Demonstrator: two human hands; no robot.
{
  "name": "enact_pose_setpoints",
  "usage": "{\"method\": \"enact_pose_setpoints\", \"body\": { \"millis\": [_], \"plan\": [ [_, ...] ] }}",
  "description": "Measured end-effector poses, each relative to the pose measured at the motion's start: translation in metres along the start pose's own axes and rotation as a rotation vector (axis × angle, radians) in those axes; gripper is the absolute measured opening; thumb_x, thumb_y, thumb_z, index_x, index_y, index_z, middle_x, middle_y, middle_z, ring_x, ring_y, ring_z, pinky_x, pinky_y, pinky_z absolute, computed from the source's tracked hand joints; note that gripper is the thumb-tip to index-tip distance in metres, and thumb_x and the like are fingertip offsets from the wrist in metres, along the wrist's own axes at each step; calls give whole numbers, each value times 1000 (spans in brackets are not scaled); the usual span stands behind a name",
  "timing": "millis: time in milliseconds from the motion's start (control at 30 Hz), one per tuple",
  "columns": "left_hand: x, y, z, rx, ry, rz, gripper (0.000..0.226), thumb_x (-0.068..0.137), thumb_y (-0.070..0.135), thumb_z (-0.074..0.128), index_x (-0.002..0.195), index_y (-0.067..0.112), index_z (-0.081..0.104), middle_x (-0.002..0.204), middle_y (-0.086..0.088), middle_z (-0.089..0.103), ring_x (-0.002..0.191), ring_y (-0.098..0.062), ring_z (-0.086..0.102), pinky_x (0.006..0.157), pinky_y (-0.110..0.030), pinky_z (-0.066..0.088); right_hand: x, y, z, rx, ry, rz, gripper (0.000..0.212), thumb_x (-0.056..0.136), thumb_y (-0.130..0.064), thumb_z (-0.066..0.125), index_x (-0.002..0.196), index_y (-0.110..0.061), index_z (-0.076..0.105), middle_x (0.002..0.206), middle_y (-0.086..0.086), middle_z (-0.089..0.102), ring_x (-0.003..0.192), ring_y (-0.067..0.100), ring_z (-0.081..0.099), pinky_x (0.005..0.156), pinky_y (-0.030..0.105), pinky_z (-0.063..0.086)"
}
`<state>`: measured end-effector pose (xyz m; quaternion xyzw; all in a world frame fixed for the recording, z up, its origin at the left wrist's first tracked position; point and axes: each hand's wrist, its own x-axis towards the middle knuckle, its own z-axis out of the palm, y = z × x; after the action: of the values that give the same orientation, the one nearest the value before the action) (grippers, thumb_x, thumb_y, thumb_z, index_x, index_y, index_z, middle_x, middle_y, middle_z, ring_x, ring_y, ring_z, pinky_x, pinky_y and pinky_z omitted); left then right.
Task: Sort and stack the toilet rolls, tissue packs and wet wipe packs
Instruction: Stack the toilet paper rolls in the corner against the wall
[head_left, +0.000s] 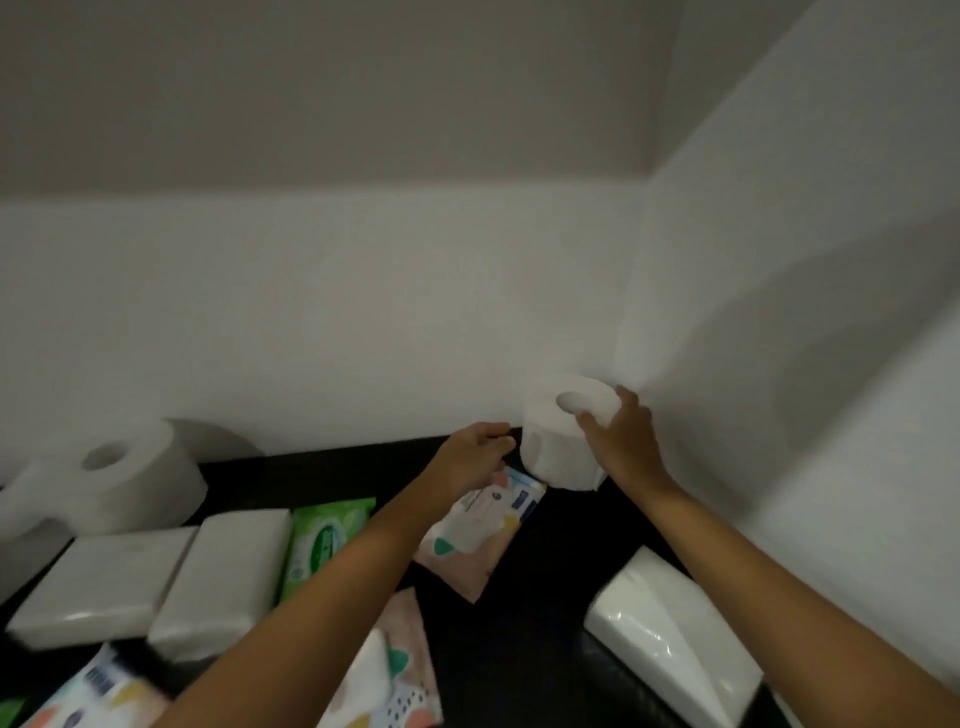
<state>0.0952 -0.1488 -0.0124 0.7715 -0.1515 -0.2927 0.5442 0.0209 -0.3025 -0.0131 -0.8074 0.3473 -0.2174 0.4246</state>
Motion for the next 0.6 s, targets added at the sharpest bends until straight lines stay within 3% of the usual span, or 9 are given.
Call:
{"method": "enact_pose_setpoints", "body": {
  "millis": [100,200,333,400,467,533,600],
  "plan": [
    [-36,-6,-15,89,-12,65,36,93,24,51,128,18,53,117,-3,59,90,-8,59,78,-21,48,-26,-13,-8,-10,-46,-54,60,88,-27,56,139,-9,31,142,19,35,128,33,40,105,40,37],
    [-67,-11,-28,210,24,73,35,93,25,50,127,23,54,127,-4,57,106,-16,58,87,-25,47,-55,-25,-9,-29,-109,-87,56,88,-26,57,138,-14,34,141,16,36,122,30,46,90,28,41],
    [-107,-16,-37,241,31,80,35,94,24,48,128,23,52,129,-6,56,101,-15,56,80,-23,47,-94,-31,-6,-77,-185,-158,58,89,-27,57,140,-16,32,139,15,38,119,28,48,79,22,37],
    [-127,-21,-41,241,18,78,34,94,23,49,128,22,52,130,-8,55,101,-15,56,88,-29,47,-113,-31,-4,-87,-226,-191,57,88,-28,58,138,-14,35,137,16,39,118,26,48,77,20,36],
    [-146,-27,-45,253,-16,74,34,93,23,50,127,22,52,127,-6,55,100,-15,57,84,-27,47,-132,-31,-2,-65,-302,-197,53,88,-26,59,135,-12,39,136,14,42,113,21,50,78,20,37],
    [-164,-34,-52,266,-76,47,29,93,25,50,122,25,55,120,-1,57,97,-12,59,82,-22,47,-149,-29,2,-64,-412,-193,46,88,-25,59,130,-12,46,132,12,48,111,18,52,81,22,39],
    [-180,-47,-60,286,-162,12,28,93,33,49,118,24,57,115,2,63,100,-13,62,90,-27,47,-166,-25,4,-56,-570,-174,36,87,-29,60,121,-17,54,128,8,54,112,17,54,88,23,41]
  ]
}}
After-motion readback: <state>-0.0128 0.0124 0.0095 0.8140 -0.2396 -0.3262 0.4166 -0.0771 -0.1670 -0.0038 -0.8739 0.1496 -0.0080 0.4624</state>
